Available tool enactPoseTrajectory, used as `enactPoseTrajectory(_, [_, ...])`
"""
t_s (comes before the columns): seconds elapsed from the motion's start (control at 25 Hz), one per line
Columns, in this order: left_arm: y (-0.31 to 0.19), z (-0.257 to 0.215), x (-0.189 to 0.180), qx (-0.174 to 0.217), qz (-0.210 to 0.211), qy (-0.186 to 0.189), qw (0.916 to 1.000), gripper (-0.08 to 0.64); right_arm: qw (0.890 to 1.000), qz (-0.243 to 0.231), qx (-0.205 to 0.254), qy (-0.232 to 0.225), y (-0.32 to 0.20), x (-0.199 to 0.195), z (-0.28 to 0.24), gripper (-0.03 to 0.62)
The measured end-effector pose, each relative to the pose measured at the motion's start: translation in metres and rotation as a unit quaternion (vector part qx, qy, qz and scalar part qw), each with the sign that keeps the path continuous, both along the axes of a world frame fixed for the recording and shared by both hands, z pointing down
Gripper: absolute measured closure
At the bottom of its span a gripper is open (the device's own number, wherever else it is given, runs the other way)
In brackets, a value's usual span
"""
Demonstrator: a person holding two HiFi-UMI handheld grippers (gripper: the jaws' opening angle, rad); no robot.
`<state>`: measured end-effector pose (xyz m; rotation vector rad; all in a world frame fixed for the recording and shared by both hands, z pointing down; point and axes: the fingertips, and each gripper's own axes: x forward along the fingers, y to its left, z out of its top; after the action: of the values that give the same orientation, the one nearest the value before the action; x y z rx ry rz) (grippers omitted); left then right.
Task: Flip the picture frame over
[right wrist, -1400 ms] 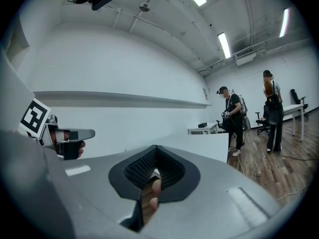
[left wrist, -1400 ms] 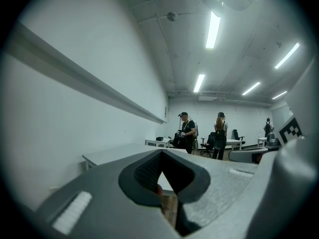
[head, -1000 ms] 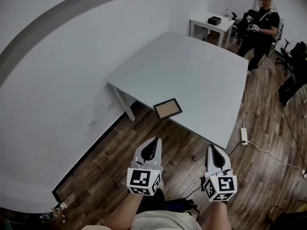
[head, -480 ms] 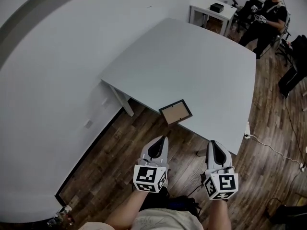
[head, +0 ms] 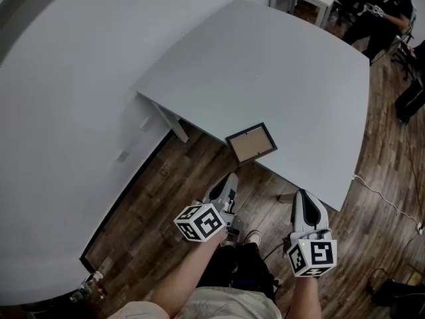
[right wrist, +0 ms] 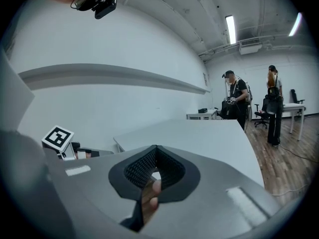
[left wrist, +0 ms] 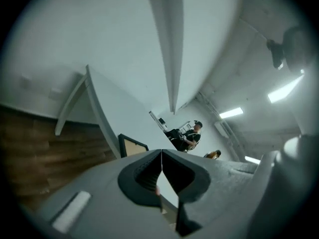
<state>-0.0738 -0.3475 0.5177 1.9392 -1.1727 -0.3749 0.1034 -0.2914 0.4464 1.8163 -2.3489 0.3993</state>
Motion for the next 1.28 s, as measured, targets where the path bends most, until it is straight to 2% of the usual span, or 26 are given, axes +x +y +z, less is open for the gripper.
enactPoseTrajectory(0.08, [-0.007,0.019,0.0,-0.022,-0.005,0.067,0.9975,0.513,1.0,0.002,-0.006,-0.003,-0.001,0.005,0.008,0.565])
enactPoseTrajectory(0.2, [-0.017,0.046,0.002,-0.051,-0.007,0.16,0.9858,0.454,1.0,0.004,-0.017,-0.005,-0.004,0.008,0.024,0.565])
enactPoseTrajectory(0.36, [-0.027,0.082,0.003,-0.067,-0.024,0.228,0.971,0.43,1.0,0.005,-0.028,-0.013,-0.006,0.012,0.038,0.565])
enactPoseTrajectory(0.68, [-0.051,0.123,0.009,-0.067,-0.045,0.261,0.9621,0.405,0.999,0.0,-0.047,-0.013,-0.01,0.018,0.064,0.565])
enactPoseTrajectory(0.92, [-0.059,0.127,0.014,-0.048,-0.041,0.267,0.9616,0.383,0.998,-0.004,-0.066,-0.009,-0.005,0.02,0.084,0.565])
enactPoseTrajectory(1.28, [-0.071,0.127,0.017,-0.044,-0.05,0.274,0.9593,0.382,0.997,-0.011,-0.075,-0.005,-0.003,0.017,0.091,0.565])
